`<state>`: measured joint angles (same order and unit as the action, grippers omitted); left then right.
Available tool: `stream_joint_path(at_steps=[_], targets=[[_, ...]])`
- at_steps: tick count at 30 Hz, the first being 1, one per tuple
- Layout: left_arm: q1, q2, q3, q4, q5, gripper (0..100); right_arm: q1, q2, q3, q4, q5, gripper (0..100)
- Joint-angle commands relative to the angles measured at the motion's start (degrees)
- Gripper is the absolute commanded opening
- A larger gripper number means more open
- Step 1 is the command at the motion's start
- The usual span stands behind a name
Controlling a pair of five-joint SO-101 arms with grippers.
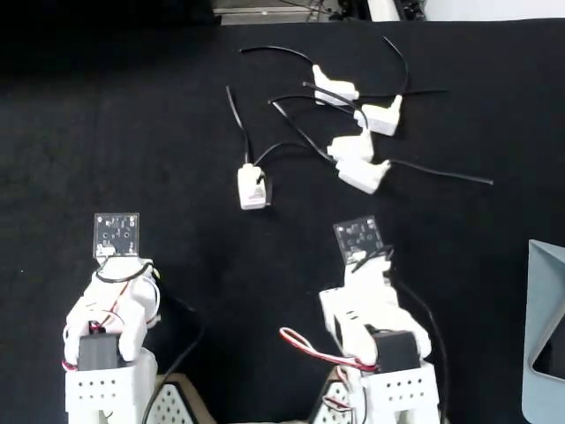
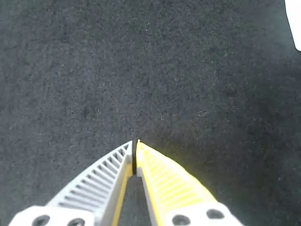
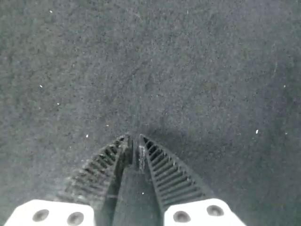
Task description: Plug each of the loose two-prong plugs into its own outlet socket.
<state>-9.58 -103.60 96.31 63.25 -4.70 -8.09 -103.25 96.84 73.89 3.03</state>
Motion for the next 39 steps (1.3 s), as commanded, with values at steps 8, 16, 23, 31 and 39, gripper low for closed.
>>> stream_joint_path(at_steps=[8,16,23,31,39], targets=[[0.22,-0.09,1.01,0.18,0.53,3,0.97,-4.53,-0.31,0.62,0.09,1.4],[0.22,-0.44,1.01,9.05,0.53,3,0.97,-4.53,-0.31,0.62,0.09,1.4],[0.22,-0.44,1.01,9.58,0.53,3,0.97,-4.53,-0.31,0.62,0.09,1.4],[0.22,-0.44,1.01,9.58,0.53,3,0.97,-4.53,-0.31,0.62,0.09,1.4],[0.22,-0.44,1.01,9.58,0.53,3,0.97,-4.53,-0.31,0.62,0.09,1.4]])
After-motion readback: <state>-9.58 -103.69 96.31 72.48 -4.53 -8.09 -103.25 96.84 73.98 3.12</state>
